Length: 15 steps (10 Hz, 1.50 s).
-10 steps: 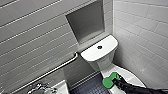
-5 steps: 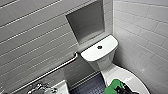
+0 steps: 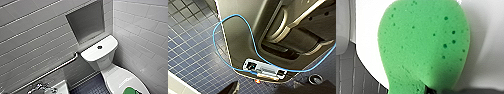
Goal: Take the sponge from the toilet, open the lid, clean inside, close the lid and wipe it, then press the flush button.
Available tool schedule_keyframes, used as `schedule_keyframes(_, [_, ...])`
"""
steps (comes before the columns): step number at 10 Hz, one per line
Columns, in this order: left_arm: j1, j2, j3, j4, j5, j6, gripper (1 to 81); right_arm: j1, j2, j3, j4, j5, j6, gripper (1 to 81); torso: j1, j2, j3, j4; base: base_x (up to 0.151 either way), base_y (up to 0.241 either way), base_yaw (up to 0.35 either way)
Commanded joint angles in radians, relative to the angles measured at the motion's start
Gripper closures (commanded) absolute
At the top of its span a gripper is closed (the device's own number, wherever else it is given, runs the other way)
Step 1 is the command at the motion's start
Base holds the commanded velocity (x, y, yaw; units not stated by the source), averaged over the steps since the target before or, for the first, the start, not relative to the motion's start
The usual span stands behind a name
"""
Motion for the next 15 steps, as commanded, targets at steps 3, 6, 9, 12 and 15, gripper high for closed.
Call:
schedule_keyframes(3, [0.014, -0.027, -0.010, 0.005, 0.096, 0.005, 1.0, -0.208, -0.177, 0.181, -0.378, 0.144, 0.379, 81.1, 0.000, 0.000, 0.000, 0.000, 0.000, 0.000, 0.000])
schedule_keyframes(6, [0.014, -0.031, -0.010, 0.005, 0.096, 0.005, 1.0, -0.423, -0.208, 0.098, -0.635, 0.224, 0.719, 81.1, 0.000, 0.000, 0.000, 0.000, 0.000, 0.000, 0.000])
schedule_keyframes(9, [0.014, -0.026, -0.006, 0.008, 0.096, 0.005, 1.0, -0.563, -0.231, 0.177, -0.808, 0.354, 0.815, 81.1, 0.000, 0.000, 0.000, 0.000, 0.000, 0.000, 0.000])
schedule_keyframes(12, [0.014, -0.023, -0.007, 0.009, 0.095, 0.005, 1.0, -0.630, -0.242, 0.407, -0.902, 0.488, 0.720, 81.1, 0.000, 0.000, 0.000, 0.000, 0.000, 0.000, 0.000])
schedule_keyframes(15, [0.013, -0.018, -0.009, 0.009, 0.095, 0.007, 1.0, -0.535, -0.212, 0.593, -0.801, 0.490, 0.427, 81.1, 0.000, 0.000, 0.000, 0.000, 0.000, 0.000, 0.000])
